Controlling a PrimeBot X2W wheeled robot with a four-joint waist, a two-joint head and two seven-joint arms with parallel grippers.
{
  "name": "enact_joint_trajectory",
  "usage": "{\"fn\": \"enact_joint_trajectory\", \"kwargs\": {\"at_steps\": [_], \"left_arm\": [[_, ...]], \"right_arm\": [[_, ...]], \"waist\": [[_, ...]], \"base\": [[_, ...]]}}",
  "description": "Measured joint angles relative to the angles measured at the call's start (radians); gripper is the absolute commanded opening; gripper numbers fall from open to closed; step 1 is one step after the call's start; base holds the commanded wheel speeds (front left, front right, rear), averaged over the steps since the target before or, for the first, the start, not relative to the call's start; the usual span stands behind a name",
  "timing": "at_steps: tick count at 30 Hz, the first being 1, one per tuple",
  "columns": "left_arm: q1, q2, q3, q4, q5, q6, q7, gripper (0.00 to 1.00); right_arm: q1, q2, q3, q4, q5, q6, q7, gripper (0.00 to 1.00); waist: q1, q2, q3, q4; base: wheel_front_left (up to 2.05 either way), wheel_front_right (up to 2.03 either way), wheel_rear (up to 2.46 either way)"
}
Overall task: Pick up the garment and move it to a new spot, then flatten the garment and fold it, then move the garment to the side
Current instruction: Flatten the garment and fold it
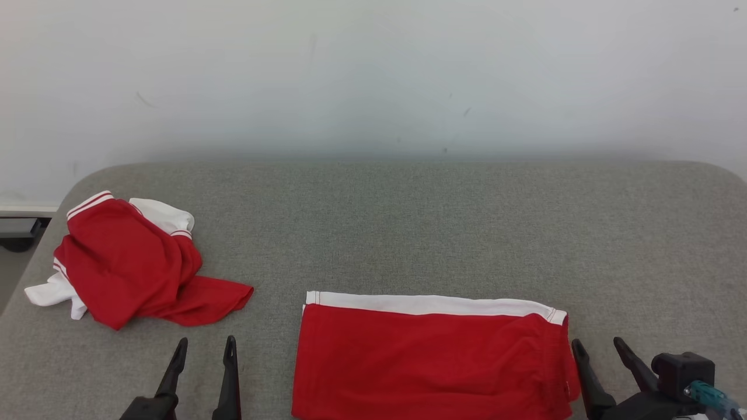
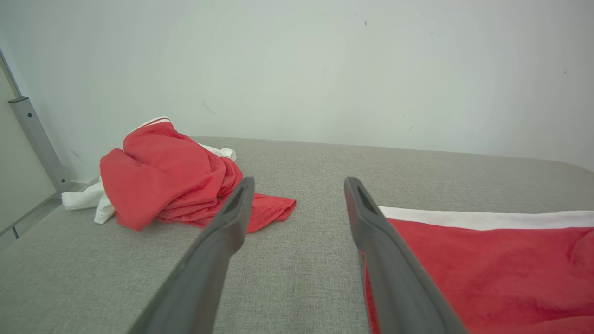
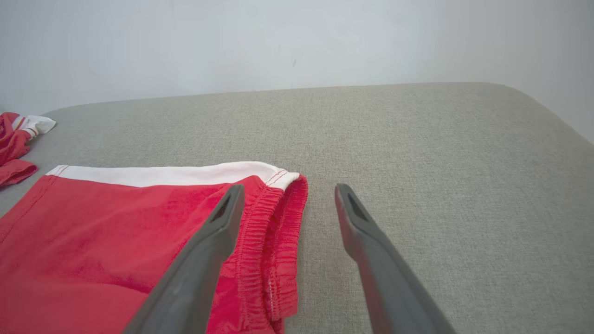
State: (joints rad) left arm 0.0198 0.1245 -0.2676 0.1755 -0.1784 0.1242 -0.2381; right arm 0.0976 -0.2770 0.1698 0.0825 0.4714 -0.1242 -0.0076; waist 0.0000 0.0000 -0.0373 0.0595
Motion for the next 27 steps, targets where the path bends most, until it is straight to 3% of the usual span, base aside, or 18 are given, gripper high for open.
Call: {"fn": "enact_joint_trajectory", "kwargs": {"at_steps": [27], "left_arm": [[0.014, -0.032, -0.001, -0.088, 0.066, 0.000, 0.081, 1.00]], "right_arm": [[-0.179, 0.067, 0.069, 0.320, 0.004, 0.000, 0.292, 1.00]], "waist": [[0.0000, 0.0001, 0.047, 0.069]], "base": [[0.00, 0.00, 0.00]]}}
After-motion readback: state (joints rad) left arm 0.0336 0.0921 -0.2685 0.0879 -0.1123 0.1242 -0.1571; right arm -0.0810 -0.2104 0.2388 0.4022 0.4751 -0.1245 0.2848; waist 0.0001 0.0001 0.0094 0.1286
